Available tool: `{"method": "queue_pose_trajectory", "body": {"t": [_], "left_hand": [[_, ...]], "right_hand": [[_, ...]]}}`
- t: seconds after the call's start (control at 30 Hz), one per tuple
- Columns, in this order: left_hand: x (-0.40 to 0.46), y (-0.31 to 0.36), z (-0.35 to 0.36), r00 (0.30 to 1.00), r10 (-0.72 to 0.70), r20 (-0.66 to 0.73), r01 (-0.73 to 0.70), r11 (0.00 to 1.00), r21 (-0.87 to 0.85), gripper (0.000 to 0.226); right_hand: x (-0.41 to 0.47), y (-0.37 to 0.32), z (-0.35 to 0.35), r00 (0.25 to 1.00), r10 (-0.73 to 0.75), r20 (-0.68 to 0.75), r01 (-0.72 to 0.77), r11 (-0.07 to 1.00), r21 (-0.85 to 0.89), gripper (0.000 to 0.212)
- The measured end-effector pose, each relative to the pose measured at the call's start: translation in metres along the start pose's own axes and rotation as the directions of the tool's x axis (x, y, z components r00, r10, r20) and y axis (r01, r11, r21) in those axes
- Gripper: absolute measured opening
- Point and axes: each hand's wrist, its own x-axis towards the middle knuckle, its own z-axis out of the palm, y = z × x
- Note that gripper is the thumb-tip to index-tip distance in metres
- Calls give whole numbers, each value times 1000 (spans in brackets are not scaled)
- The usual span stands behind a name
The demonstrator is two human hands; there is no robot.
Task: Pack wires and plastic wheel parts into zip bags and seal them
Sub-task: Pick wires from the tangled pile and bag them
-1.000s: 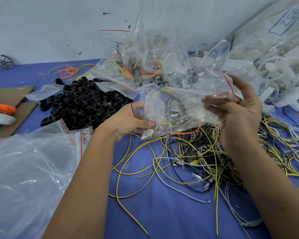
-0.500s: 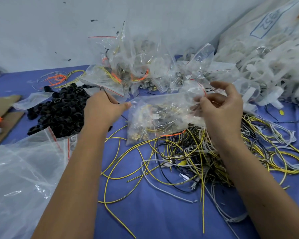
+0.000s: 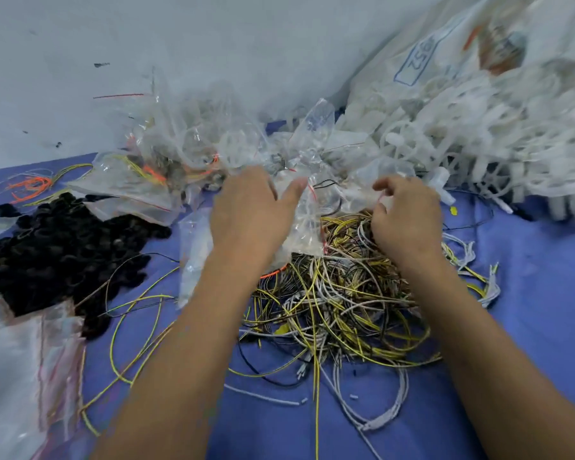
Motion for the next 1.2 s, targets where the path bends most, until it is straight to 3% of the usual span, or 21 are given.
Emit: {"method": "queue_pose_trajectory", "body": {"t": [0.07,0.1,0.2,0.27,0.33,0.4,0.5,0.6,0.7,0.77,0.87,0.93,1.03,1.2], "left_hand": [[-7,22,29,989,24,-145,-23,1000,5,62],[-8,29,38,979,41,-202,-38,999,19,68],[-5,41,55,981,64,-181,-48,995,87,81],[0,36,61,993,43,-111,-34,996,83,67],[1,23,61,998,27,-64,-27,1000,10,36],[-1,9,61,1000,25,11,-24,996,-83,11],[-12,-10,60,979,26,204,4,990,-142,20],[-19,-31,51,924,-24,381,118,967,-226,14],[-22,-45,38,807,-39,589,313,875,-371,8],[-21,-49,31,772,-38,634,407,796,-448,7],[-16,-54,27,827,-65,558,462,645,-608,7],[-12,-57,29,897,-76,436,383,626,-679,12],[-8,-62,30,956,-63,286,256,653,-712,23],[-5,-67,28,990,-62,124,131,714,-687,23]], "right_hand": [[6,9,6,998,55,40,-51,995,-82,39],[7,11,9,995,99,22,-98,994,-44,38],[8,15,16,948,317,-28,-294,905,306,27],[11,20,18,892,447,-63,-370,805,463,23],[14,26,17,902,428,-48,-375,835,403,25],[15,27,19,953,294,77,-303,924,231,28],[13,25,19,967,155,203,-180,978,107,33],[12,24,19,960,188,209,-208,975,77,34],[10,24,19,956,249,157,-258,965,42,40],[8,22,15,973,232,18,-233,972,29,36],[4,14,5,961,73,-268,-40,991,129,28],[-2,1,-1,931,4,-365,106,954,280,30],[-17,-22,-4,913,32,-408,199,836,511,34],[-30,-38,-11,777,-106,-620,422,819,389,16]]}}
